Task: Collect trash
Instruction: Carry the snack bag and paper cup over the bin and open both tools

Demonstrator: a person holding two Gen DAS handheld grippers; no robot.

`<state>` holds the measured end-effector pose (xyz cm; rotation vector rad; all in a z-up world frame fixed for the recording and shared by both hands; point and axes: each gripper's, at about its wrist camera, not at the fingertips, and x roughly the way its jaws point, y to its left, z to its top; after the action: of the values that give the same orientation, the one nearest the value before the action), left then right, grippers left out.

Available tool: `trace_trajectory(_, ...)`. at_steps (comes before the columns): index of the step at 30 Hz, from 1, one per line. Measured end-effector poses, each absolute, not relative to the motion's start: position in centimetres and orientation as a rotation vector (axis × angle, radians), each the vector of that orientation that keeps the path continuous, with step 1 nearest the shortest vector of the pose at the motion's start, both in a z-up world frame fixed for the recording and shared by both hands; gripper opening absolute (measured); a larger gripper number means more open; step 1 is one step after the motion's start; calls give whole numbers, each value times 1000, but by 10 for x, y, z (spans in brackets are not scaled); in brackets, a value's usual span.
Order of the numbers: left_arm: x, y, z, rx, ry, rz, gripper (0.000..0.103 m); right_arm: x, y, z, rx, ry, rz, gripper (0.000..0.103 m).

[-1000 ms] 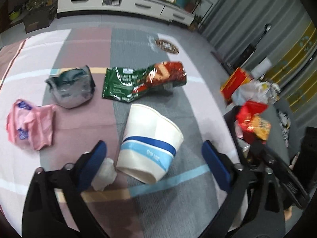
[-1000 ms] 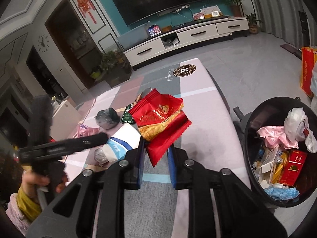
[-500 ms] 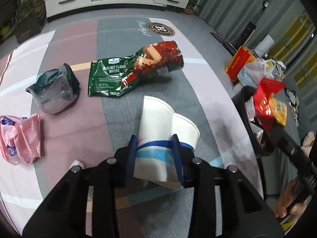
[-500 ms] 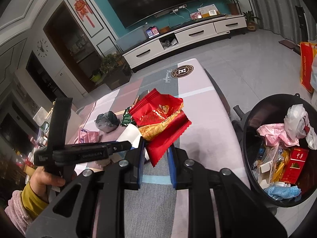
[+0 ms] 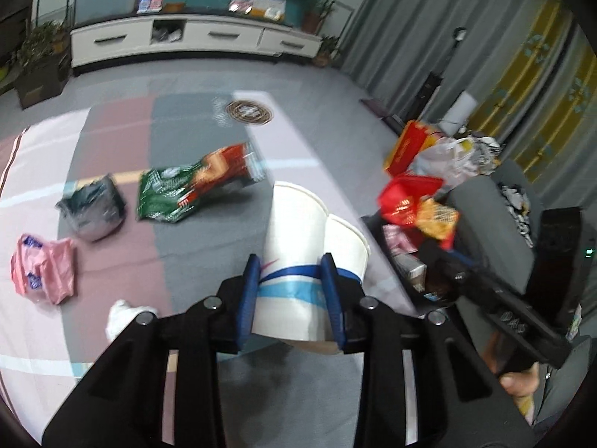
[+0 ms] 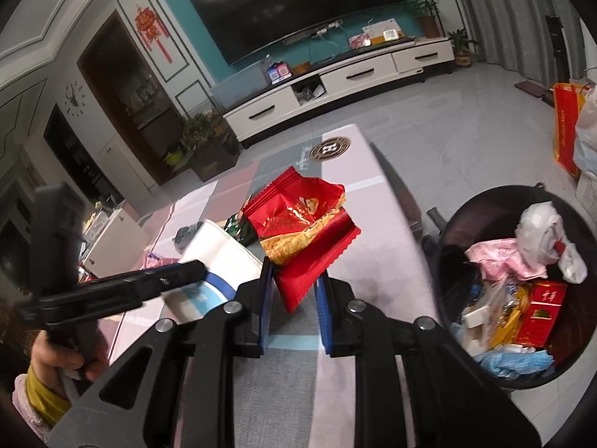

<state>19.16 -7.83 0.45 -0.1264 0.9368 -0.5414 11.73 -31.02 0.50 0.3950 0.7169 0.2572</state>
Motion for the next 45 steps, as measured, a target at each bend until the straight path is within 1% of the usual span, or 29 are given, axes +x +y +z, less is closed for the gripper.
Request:
trace_trajectory(5, 183, -116, 18, -112, 890, -582, 35, 103, -340, 10, 402, 687, 187, 22)
trace_trajectory(11, 178, -169, 18, -114, 891, -648, 35, 82, -388, 14, 403, 660, 62, 22)
trace_trajectory(16, 176, -220, 11, -64, 900, -687, 36, 71, -423, 6, 418, 671, -45, 22)
trace_trajectory(23, 171, -283, -9, 29, 927, -713, 37, 63, -461, -16, 457, 733, -140, 22)
trace_trajectory(32, 174, -316, -31, 128, 945, -696, 37, 69, -477, -39, 473, 812, -187, 23)
trace_trajectory(35, 174, -318, -34, 158, 941, -680, 38, 72, -474, -44, 449, 834, -214, 25)
trace_trajectory(37, 173, -318, -34, 167, 938, -680, 38, 73, -474, -47, 445, 844, -220, 29)
trace_trajectory(38, 173, -319, -33, 173, 934, -679, 41, 74, -475, -48, 447, 844, -226, 32)
trace_trajectory(39, 172, -319, -33, 188, 926, -681, 50, 73, -476, -48, 444, 844, -242, 37)
trace_trajectory(40, 171, -321, -32, 199, 919, -679, 55, 73, -476, -47, 441, 843, -249, 40)
trace_trajectory(41, 169, -323, -30, 207, 910, -677, 63, 73, -477, -47, 441, 841, -254, 42)
trace_trajectory(44, 165, -321, -23, 210, 879, -677, 68, 70, -479, -46, 456, 830, -262, 44)
trace_trajectory(45, 163, -320, -21, 211, 867, -673, 73, 69, -481, -45, 461, 824, -262, 44)
